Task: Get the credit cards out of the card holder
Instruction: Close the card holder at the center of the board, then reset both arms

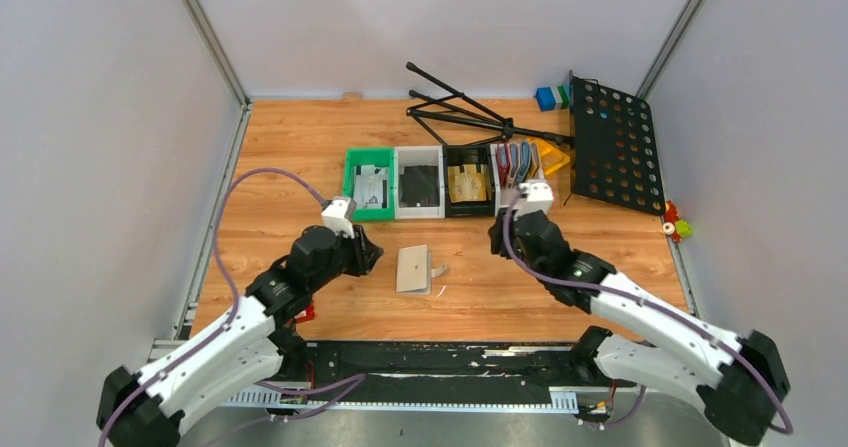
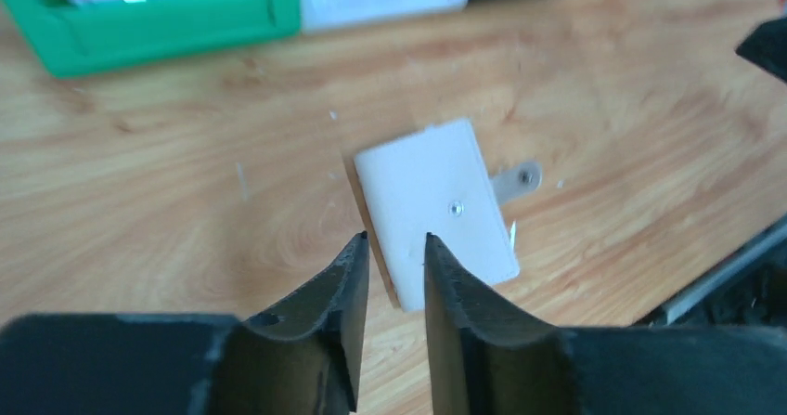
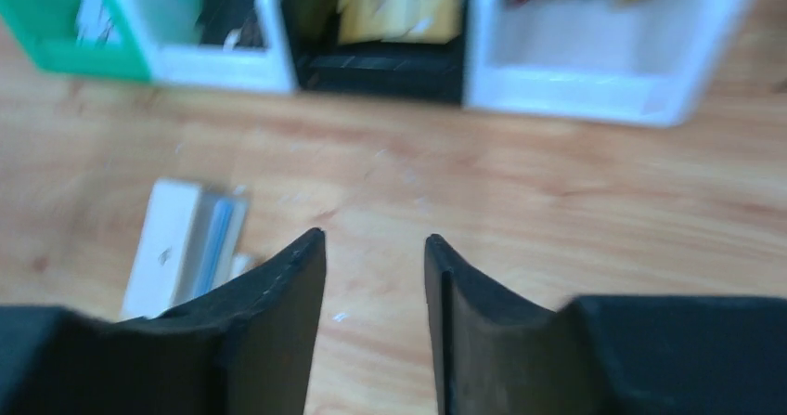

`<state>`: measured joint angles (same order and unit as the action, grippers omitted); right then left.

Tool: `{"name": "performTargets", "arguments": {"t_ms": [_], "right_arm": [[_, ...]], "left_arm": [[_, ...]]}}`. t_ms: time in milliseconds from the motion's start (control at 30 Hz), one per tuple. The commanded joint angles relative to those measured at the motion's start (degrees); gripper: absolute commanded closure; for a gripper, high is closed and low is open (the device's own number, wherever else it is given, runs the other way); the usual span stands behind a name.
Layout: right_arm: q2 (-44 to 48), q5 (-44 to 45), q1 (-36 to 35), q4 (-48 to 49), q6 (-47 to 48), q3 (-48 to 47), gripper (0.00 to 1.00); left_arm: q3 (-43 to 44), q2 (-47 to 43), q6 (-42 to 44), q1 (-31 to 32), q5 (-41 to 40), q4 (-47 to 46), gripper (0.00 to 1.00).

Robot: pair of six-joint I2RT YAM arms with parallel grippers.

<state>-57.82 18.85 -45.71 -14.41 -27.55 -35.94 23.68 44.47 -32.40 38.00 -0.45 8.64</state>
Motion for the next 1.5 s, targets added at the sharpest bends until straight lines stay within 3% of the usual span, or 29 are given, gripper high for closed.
{"name": "performTargets", "arguments": {"t_ms": [0, 33, 67, 100, 133, 233, 433, 567, 633, 733, 900, 1033, 1167, 1267, 1367, 1467], "right_arm": [[13.04, 25.6, 1.05, -1.48, 6.01, 3.34, 0.36], [16.45, 29.38, 1.15, -0.06, 7.08, 4.33, 0.24], [19.37, 32.69, 1.46, 2.24, 8.48, 5.82, 0.15], [22.38, 35.24, 1.85, 5.71, 10.59, 7.45, 0.08], [24.79, 35.63, 2.31, 9.13, 13.02, 9.24, 0.02], [28.56, 27.76, 4.74, 19.33, 21.27, 14.07, 0.0], [20.17, 23.36, 9.96, 24.78, 32.8, 14.8, 0.0], [18.44, 8.36, 23.36, 26.66, 30.44, 16.42, 0.01], [16.53, -0.11, 31.96, 28.1, 28.06, 17.11, 0.0], [13.52, -10.02, 38.49, 32.45, 28.34, 18.98, 0.0], [7.26, -8.53, 39.21, 46.64, 31.03, 24.54, 0.0], [-1.01, -5.15, 40.01, 58.71, 29.92, 26.88, 0.0], [-8.17, -8.13, 40.7, 58.26, 31.67, 23.05, 0.0], [-11.55, -8.54, 40.74, 56.76, 33.53, 20.24, 0.01], [-15.72, -7.46, 41.19, 67.3, 33.96, 23.41, 0.02], [-20.14, -9.71, 41.28, 74.23, 34.86, 25.2, 0.04]], "left_arm": [[4.11, -7.65, 5.61, -0.12, -15.46, 10.64, 0.44], [5.03, -8.91, 5.64, -0.08, -19.15, 12.49, 0.19], [5.82, -10.01, 5.97, -0.11, -22.68, 13.55, 0.03], [6.26, -11.02, 6.82, -0.19, -25.32, 13.63, 0.0], [6.44, -11.83, 7.87, -0.19, -28.29, 12.98, 0.0], [5.07, -13.16, 14.65, -0.21, -31.67, 6.84, 0.0], [-5.98, -15.52, 26.61, -0.4, -38.33, -15.26, 0.0], [-11.3, -12.93, 34.59, -3.67, -42.11, -25.84, 0.0], [-12.23, -10.26, 35.78, -8.13, -40.25, -28.07, 0.0], [-15.6, -4.89, 35.85, -15.32, -33.92, -37.67, 0.0], [-17.86, 6.72, 31.19, -27.61, -22.14, -48.83, 0.0], [-17.23, 12.23, 31.81, -30.76, -19.31, -55.51, 0.01], [-15.85, 17.93, 31.13, -34.52, -15.53, -60.91, 0.02], [-17.02, 26.14, 31.28, -35.37, -12.97, -70.53, 0.02], [-17.55, 33.08, 32.07, -35.37, -10.41, -78.79, 0.07], [-15.9, 32.99, 32.31, -35.43, -9.2, -75.69, 0.07]]}}
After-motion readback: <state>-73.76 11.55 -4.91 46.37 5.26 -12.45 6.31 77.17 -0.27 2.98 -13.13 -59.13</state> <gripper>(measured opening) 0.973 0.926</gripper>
